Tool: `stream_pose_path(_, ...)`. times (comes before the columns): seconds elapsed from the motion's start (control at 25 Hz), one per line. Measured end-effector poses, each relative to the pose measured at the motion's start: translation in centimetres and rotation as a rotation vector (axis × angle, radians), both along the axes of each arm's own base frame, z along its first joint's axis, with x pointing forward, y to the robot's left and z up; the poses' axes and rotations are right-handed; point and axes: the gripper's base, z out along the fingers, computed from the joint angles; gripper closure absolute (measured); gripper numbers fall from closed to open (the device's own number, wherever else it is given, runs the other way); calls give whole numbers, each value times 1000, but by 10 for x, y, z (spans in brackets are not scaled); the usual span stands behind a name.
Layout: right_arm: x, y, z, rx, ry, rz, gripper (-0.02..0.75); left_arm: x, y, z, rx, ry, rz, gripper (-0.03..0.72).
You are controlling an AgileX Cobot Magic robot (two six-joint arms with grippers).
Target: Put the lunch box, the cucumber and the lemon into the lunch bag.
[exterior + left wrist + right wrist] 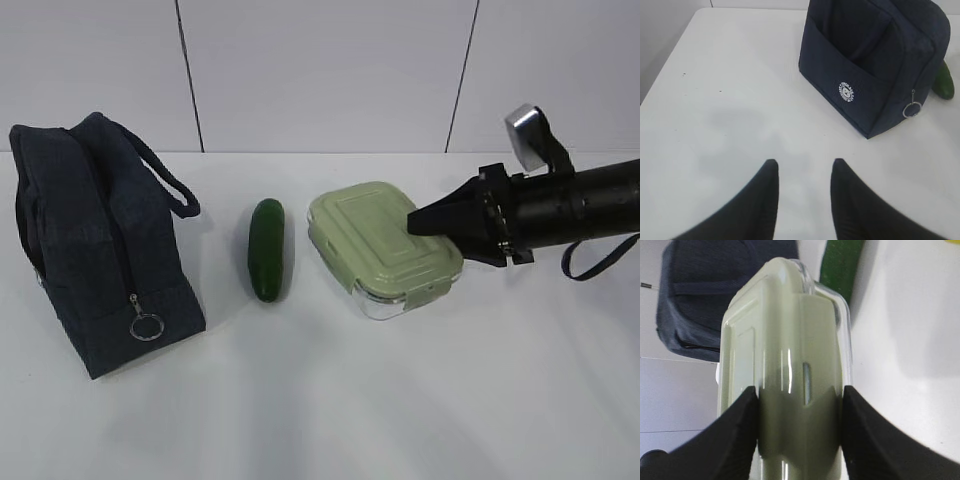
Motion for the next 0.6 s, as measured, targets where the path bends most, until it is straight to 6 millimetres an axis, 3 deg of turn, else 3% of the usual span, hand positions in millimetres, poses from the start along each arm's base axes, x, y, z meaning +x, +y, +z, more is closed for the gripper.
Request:
stream_pose_path(0.36, -15, 1, 43, -13, -34, 14, 351, 0, -5, 0, -52, 0, -36, 437)
stream_pose_path(0.48, -20, 2, 53, -24, -34, 23, 351, 0, -9, 1, -98, -8, -66, 376)
stream_pose_path(0.6, -25, 2, 62, -24, -41, 23, 351, 1, -13, 4, -141, -14, -94, 256)
